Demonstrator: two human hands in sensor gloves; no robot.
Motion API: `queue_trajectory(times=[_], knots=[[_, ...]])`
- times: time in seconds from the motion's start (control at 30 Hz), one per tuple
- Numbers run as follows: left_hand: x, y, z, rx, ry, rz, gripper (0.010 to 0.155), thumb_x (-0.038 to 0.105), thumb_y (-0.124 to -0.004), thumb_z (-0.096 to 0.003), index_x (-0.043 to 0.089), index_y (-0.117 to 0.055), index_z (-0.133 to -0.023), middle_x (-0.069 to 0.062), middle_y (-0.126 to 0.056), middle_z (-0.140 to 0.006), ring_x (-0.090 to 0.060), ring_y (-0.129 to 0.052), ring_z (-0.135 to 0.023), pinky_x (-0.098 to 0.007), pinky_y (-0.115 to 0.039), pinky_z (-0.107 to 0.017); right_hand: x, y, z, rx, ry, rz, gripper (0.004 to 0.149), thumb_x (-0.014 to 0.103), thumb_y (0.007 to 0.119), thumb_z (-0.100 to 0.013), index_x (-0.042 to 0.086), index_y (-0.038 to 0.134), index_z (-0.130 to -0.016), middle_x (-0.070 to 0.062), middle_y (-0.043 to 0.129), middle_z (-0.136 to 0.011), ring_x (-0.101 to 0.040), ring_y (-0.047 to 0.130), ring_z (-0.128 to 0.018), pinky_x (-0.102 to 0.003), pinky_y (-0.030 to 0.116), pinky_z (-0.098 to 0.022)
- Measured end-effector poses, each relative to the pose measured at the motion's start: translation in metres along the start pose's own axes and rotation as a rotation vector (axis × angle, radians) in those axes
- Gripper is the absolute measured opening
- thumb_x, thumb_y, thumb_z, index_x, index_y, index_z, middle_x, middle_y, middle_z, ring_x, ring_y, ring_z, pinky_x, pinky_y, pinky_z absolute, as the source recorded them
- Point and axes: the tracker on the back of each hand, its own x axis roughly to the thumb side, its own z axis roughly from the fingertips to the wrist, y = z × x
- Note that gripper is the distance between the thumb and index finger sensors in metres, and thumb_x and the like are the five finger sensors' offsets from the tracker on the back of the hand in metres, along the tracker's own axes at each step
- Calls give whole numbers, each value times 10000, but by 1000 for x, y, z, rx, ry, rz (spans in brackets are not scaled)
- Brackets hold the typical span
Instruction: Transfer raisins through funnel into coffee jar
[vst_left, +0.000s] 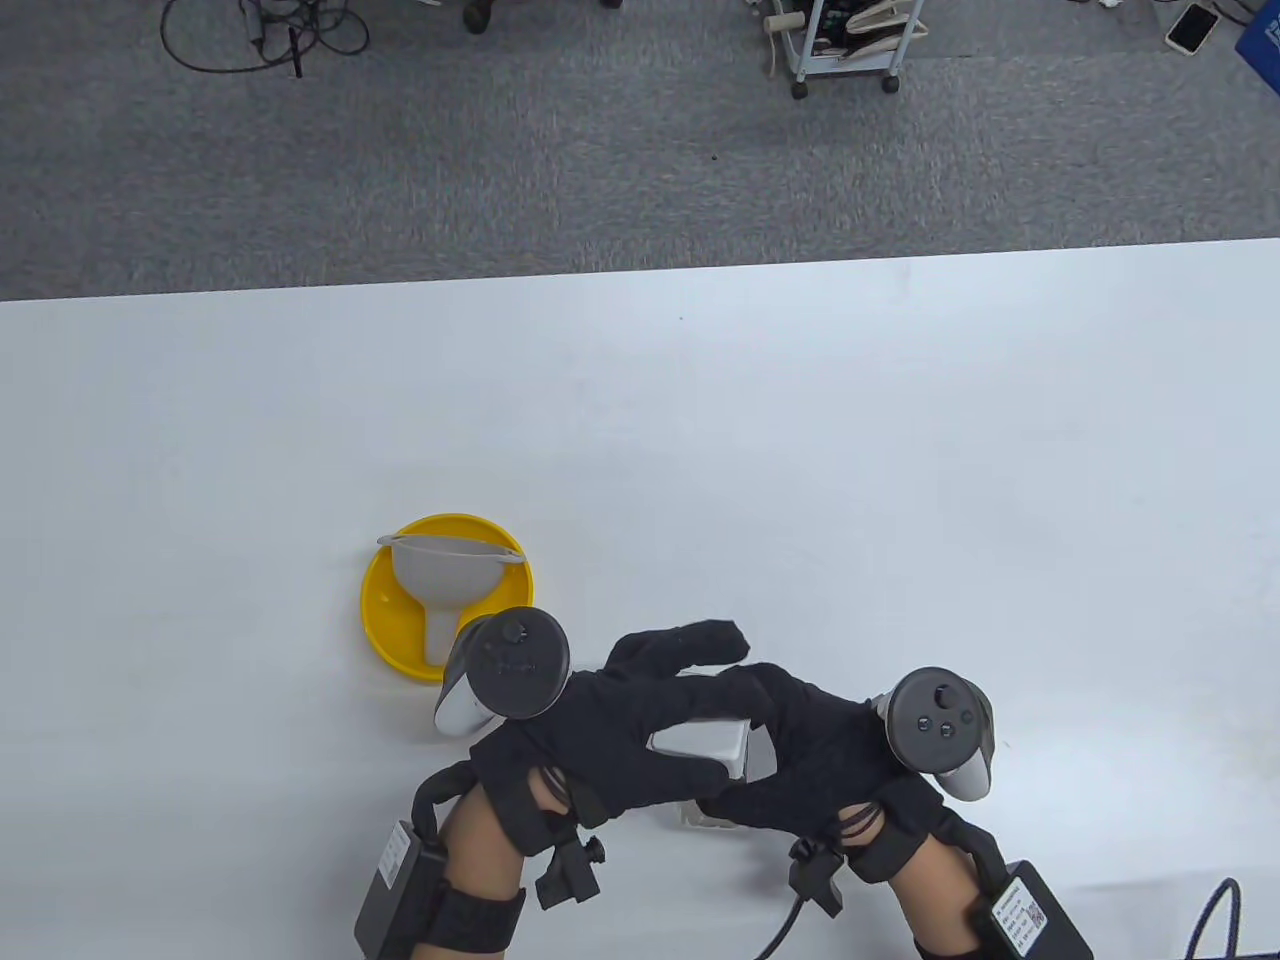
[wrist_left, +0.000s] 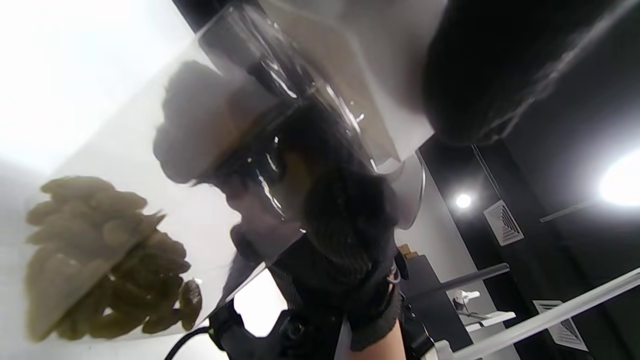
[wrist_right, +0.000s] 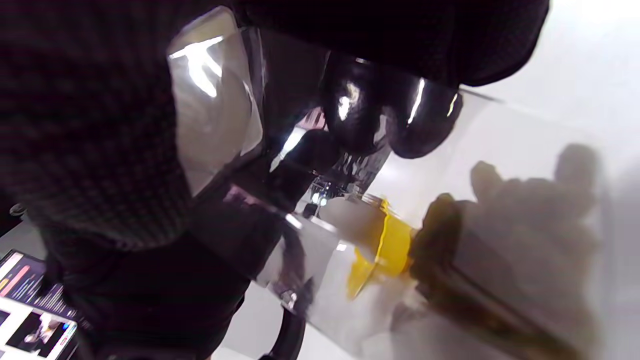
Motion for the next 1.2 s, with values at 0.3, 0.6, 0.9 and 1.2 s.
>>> queue_trajectory(times=[0.3,0.6,0.9,1.2], knots=[[31,-20,2,393,194,-514,933,740,-820,-441,334,-357,-1143,-157,-395,-1205,-463,-541,-1045,-657,-539,-754,-5,-10,10,-251,123,65,945,634,1085,-251,123,638,-908,-164,855,-856,-398,903,-707,-632,701,-616],[23,-47,-10,378,254,-543,898,714,-773,-471,307,-252,-1079,-189,-353,-1132,-437,-579,-995,-614,-568,-745,0,-9,15,-316,152,122,947,651,1069,-257,115,623,-897,-167,844,-842,-392,906,-689,-627,710,-605],[-9,-14,-6,88,-93,266,613,474,-870,-511,447,-553,-1036,-85,-419,-1235,-458,-336,-1057,-685,-367,-765,1,1,9,-35,23,-289,944,626,1079,-269,108,621,-912,-175,841,-861,-404,896,-714,-637,695,-620],[7,-14,2,91,52,-38,910,664,-828,-510,367,-247,-1145,-141,-87,-1227,-507,-238,-1077,-712,-350,-764,-3,0,12,-186,144,-179,943,625,1062,-277,120,591,-920,-167,809,-890,-402,878,-739,-645,672,-636]])
